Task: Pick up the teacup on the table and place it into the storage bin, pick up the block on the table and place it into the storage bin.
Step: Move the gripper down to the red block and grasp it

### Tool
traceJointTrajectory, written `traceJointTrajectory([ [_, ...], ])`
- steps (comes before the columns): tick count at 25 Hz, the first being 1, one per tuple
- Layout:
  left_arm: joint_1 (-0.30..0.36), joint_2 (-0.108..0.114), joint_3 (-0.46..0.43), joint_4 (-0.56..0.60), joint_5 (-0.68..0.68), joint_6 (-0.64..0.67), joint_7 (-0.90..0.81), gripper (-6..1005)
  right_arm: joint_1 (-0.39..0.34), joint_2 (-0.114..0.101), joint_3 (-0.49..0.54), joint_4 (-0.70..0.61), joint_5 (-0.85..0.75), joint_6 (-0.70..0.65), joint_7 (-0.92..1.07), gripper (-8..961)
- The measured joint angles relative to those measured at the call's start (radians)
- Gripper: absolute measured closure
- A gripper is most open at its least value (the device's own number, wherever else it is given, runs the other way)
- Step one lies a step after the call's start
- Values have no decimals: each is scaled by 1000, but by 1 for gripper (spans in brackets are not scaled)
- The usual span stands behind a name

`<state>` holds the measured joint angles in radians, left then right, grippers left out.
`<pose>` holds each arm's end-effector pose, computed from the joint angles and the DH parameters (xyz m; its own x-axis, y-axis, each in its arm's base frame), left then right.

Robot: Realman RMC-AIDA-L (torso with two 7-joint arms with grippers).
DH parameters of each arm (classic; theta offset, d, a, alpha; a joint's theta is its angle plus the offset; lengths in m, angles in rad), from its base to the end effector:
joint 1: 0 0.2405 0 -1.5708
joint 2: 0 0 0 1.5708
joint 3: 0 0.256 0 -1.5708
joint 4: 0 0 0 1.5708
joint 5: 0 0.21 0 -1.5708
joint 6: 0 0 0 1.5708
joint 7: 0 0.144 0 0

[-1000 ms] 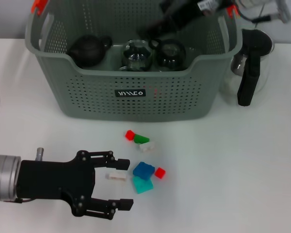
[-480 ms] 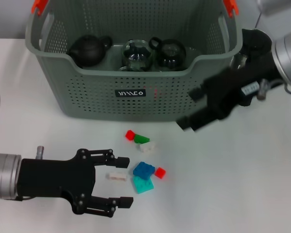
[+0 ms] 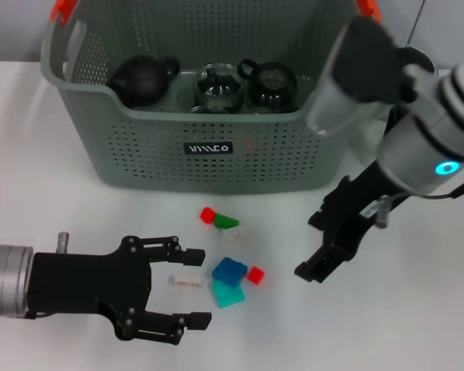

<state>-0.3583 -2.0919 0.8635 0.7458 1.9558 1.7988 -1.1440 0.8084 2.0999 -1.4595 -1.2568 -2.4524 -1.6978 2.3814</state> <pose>-0.2701 0.2577 -0.0093 0.8599 0.1569 0.4857 0.1887 -0.9819 -0.0169 0.1108 0.3441 -0.0352 0.8699 -0.3312 0.3656 -0.3093 -0.9435 -0.1188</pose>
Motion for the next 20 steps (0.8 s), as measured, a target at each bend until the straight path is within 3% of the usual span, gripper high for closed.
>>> traceJointTrajectory([
  [10, 1, -2, 0, -11, 0, 0, 5, 186, 128, 3, -195, 186, -6, 139, 82, 72],
  [20, 1, -4, 0, -13, -2, 1, 6, 186, 148, 11, -360, 214, -11, 260, 167, 72],
])
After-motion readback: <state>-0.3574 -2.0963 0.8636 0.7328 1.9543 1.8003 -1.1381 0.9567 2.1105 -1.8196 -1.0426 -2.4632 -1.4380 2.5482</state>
